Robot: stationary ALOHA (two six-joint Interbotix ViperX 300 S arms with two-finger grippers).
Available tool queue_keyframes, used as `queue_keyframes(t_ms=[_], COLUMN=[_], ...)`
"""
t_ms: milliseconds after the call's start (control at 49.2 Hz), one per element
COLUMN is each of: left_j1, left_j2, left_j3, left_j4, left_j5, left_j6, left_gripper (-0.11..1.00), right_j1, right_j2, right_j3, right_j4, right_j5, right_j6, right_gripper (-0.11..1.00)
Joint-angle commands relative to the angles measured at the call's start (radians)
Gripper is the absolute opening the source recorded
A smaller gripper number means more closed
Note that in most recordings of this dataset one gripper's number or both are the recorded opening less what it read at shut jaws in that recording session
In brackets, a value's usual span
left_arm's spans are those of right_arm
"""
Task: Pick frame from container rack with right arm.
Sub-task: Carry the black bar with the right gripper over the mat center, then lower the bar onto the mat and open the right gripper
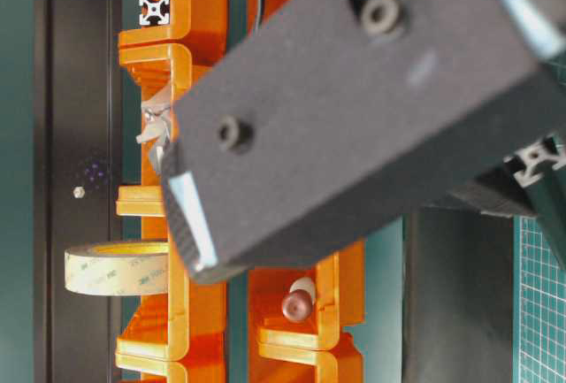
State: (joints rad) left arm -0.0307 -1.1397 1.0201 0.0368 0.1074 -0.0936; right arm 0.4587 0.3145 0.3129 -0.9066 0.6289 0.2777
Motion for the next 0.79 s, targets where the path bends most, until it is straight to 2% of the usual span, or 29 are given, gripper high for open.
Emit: queue_keyframes(t_ms=[0,81,163,285,386,468,549,773], left_j1=[0.0,-0.002,0.0,-0.002,-0.002,-0.002,-0.002,-0.002], left_j2=[0.003,0.002,0.0,-0.003,-0.003,-0.003,-0.005,-0.006], left_j3=[-0.014,-0.014,-0.014,-0.014,-0.014,-0.015,-0.014,-0.014], left_j4=[0.003,0.002,0.002,0.003,0.002,0.002,0.002,0.003], left_j5=[-0.005,-0.005,-0.005,-0.005,-0.005,-0.005,-0.005,-0.005], left_j6=[0.0,0.0,0.0,0.0,0.0,0.0,0.0,0.0], left_gripper=[0.0,0.0,0.0,0.0,0.0,0.0,0.0,0.0], right_j1=[0.005,0.008,0.008,0.008,0.005,-0.002,-0.005,-0.011], right_j2=[-0.017,-0.017,-0.017,-0.018,-0.018,-0.021,-0.032,-0.091], right_j3=[0.003,0.005,0.008,0.005,0.005,0.012,0.034,0.117], right_j4=[0.035,0.058,0.074,0.095,0.146,0.227,0.276,0.284], right_j5=[-0.02,-0.018,-0.018,-0.021,-0.031,-0.057,-0.097,-0.198], right_j6=[0.005,0.006,0.006,0.008,0.028,0.092,0.166,0.379], right_gripper=[0.46,0.65,0.76,0.8,0.8,0.81,0.81,0.81])
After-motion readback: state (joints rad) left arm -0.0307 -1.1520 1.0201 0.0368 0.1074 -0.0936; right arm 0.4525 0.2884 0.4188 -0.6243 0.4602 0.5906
